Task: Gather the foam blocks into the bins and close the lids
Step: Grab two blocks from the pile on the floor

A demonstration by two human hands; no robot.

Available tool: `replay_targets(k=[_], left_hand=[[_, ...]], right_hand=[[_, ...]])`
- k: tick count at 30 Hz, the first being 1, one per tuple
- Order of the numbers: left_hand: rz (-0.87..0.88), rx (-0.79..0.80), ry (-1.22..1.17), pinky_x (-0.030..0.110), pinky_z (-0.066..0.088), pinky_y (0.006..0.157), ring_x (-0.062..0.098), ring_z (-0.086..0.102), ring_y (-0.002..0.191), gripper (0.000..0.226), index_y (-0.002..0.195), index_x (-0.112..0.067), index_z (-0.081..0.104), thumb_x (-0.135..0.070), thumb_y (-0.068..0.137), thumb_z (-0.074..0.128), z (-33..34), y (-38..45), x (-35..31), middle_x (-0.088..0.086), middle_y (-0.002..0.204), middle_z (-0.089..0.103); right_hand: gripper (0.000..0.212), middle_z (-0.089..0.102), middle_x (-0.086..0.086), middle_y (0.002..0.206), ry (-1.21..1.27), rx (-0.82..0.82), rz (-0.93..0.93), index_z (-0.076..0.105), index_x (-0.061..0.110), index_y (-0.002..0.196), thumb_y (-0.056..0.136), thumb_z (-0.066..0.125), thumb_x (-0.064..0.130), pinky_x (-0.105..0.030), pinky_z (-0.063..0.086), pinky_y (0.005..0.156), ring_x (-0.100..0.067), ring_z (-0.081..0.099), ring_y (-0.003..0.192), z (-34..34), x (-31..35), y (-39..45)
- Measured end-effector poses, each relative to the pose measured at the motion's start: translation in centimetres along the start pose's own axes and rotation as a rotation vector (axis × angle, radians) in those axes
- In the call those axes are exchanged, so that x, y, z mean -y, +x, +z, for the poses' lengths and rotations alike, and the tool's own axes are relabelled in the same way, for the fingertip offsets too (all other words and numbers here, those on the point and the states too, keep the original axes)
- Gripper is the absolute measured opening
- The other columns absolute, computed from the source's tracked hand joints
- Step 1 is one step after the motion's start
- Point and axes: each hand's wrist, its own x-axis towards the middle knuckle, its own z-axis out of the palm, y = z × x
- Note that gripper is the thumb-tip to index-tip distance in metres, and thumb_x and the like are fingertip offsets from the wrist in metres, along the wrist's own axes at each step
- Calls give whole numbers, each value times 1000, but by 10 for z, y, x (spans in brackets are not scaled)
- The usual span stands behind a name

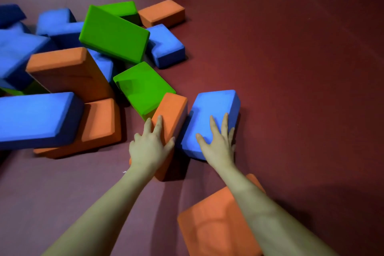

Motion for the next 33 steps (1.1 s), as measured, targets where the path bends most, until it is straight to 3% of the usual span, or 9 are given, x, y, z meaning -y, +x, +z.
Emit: replay_targets(k=[4, 7, 9, 13, 17, 20, 26, 33], left_hand=[[-20, -2, -25, 42, 44, 91, 41, 49, 116, 78, 152, -32, 15, -60, 87, 49, 0, 1, 2, 2, 157, 21], [-31, -3, -38, 42, 44, 91, 42, 49, 115, 78, 152, -32, 15, -60, 87, 49, 2, 2, 4, 2, 157, 21], [-29, -11, -34, 42, 44, 90, 42, 50, 114, 78, 152, -32, 16, -60, 87, 49, 3, 2, 4, 2, 156, 22], [-33, -16, -45, 42, 44, 89, 41, 50, 113, 78, 152, -32, 16, -59, 87, 49, 4, 2, 4, 3, 156, 22], [-4, 33, -46, 44, 44, 90, 42, 46, 117, 78, 152, -30, 14, -57, 88, 49, -1, 0, 3, 5, 157, 18], [39, 17, -42, 43, 44, 91, 41, 48, 117, 72, 151, -32, 22, -57, 89, 49, -21, 2, 4, 5, 156, 23], [-38, 10, -117, 43, 45, 87, 41, 49, 117, 68, 148, -34, 29, -56, 88, 53, -123, -4, 7, 3, 157, 23], [-119, 60, -126, 44, 43, 89, 40, 47, 116, 66, 147, -33, 31, -54, 88, 52, -290, -41, 16, 4, 157, 22]], right_hand=[[90, 4, -8, 161, 148, -70, -60, 10, 5, 152, 86, 67, 26, -38, 12, 117, -33, 10, 147, 6, 0, -2], [93, 2, -20, 158, 203, -55, 2, 12, -9, 148, 84, 72, 23, -22, 9, 114, -31, 12, 146, 4, -6, -5], [90, -2, -18, 159, 205, -59, 14, 15, -5, 149, 85, 70, 27, -26, 10, 115, -32, 9, 146, 6, -10, -7], [87, 0, -13, 160, 204, -105, 34, 14, 16, 154, 87, 66, 38, -40, 27, 110, -35, 18, 143, 10, -6, -10], [82, 9, -9, 161, 177, -101, 37, 15, 20, 154, 89, 63, 35, -40, 27, 108, -36, 25, 140, 4, 1, -9], [75, 13, -3, 161, 0, -98, -71, 24, 25, 152, 89, 61, 37, -38, 30, 106, -33, 31, 136, -13, 8, -11], [63, 32, -1, 155, -169, -85, -192, 44, 25, 144, 85, 63, 40, -43, 43, 95, -34, 43, 127, -78, 67, -38], [64, 51, -8, 142, -221, -48, -315, 59, 21, 132, 76, 45, 50, -45, 53, 77, -39, 59, 104, -193, 191, -78]])
